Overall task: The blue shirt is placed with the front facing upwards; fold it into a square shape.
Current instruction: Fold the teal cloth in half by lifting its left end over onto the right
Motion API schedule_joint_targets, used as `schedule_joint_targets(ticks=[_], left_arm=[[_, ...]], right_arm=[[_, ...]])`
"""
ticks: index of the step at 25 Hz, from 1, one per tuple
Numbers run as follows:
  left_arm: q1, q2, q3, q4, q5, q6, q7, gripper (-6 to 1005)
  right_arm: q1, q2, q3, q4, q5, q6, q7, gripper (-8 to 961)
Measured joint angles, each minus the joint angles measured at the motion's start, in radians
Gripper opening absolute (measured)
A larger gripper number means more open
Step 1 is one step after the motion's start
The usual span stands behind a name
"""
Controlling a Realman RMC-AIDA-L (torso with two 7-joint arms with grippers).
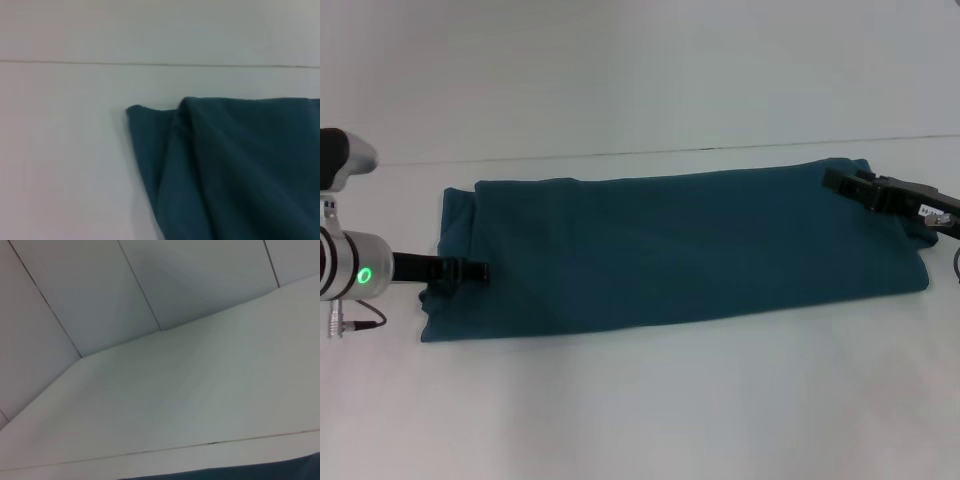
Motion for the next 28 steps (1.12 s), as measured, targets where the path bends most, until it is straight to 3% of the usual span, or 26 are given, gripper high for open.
schedule_joint_targets(ticks=[3, 9, 16, 25, 28], left_arm=[[-0.007, -0.01, 0.0, -0.002, -0.001, 0.0, 0.026, 725], [-0.008, -0.032, 0.001, 0.02, -0.002, -0.003, 0.035, 483], [0.021, -0.061, -0.001, 0.11, -0.006, 0.014, 0.036, 332], [0.027, -0.06, 0.001, 0.118, -0.011, 0.019, 0.036, 71], [0.038, -0.064, 0.002, 0.159, -0.011, 0.049, 0.036, 70]], right_arm=[[0.001, 0.0, -0.002, 0.002, 0.0, 0.001, 0.006, 619], [0.004, 0.0, -0.002, 0.011, 0.0, 0.003, 0.012, 618], [0.0, 0.0, -0.003, 0.007, 0.004, 0.001, 0.02, 609], [-0.002, 0.0, 0.005, 0.006, 0.006, -0.002, 0.02, 583], [-0.003, 0.003, 0.005, 0.005, 0.009, -0.004, 0.014, 574]])
